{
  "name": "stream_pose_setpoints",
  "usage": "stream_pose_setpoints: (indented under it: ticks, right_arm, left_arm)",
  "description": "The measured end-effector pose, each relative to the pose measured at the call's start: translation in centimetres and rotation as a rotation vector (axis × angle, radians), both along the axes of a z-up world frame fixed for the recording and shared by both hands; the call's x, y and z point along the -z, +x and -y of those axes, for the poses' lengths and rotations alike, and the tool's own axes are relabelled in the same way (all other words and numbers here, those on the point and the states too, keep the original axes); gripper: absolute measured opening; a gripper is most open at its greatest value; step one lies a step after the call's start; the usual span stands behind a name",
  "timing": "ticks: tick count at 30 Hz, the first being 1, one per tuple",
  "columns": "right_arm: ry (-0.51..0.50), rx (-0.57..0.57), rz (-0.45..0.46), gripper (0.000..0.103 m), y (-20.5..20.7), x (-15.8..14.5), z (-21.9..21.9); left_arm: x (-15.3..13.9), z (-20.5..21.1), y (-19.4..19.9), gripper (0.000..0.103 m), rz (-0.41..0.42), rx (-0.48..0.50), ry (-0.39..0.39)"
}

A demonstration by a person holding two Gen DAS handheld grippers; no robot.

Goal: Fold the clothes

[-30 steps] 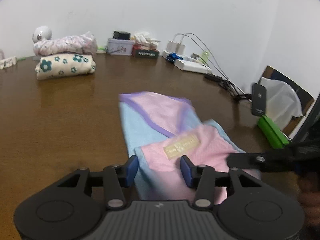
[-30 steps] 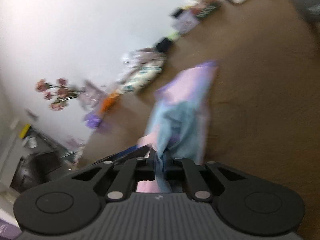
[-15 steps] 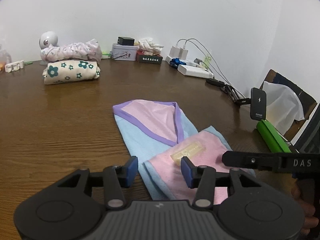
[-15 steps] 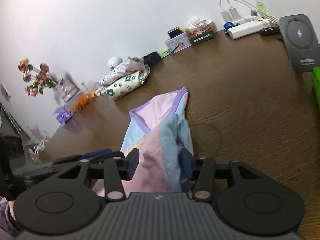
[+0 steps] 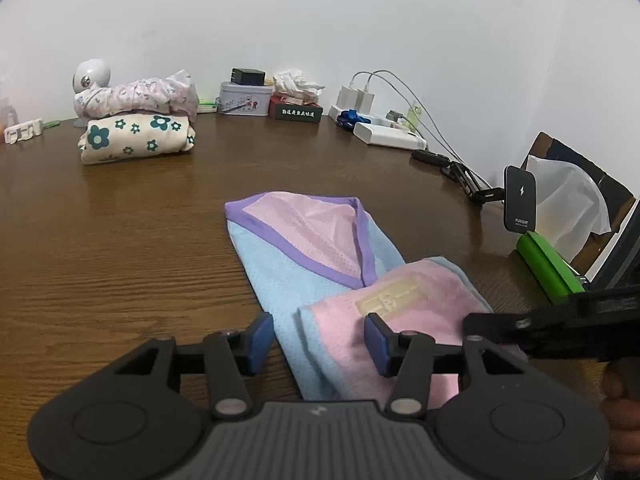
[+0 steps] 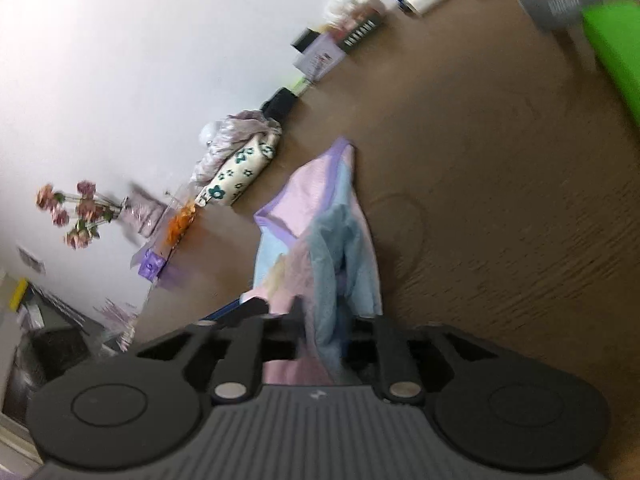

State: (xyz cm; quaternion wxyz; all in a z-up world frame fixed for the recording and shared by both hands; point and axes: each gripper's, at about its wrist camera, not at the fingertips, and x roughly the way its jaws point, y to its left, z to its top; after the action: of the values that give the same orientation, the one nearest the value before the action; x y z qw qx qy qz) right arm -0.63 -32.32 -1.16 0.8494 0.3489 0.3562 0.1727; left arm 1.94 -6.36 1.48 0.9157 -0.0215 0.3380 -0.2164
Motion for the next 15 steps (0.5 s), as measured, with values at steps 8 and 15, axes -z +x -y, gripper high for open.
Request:
stream_pose_setpoints:
  ticks: [8, 15]
  right_arm:
    - [-0.296, 0.022, 0.173, 0.025, 1.4, -3.2, -1.7]
    - [-0.365, 0.051, 0.095, 0.005, 1.2, -0.7, -2.4]
  left_arm:
    - [0.3, 0.6, 0.6, 0.050, 0.018, 0.000, 0.011]
    - [0.5, 0.6, 0.7, 0.050, 0.021, -0.004, 0.017]
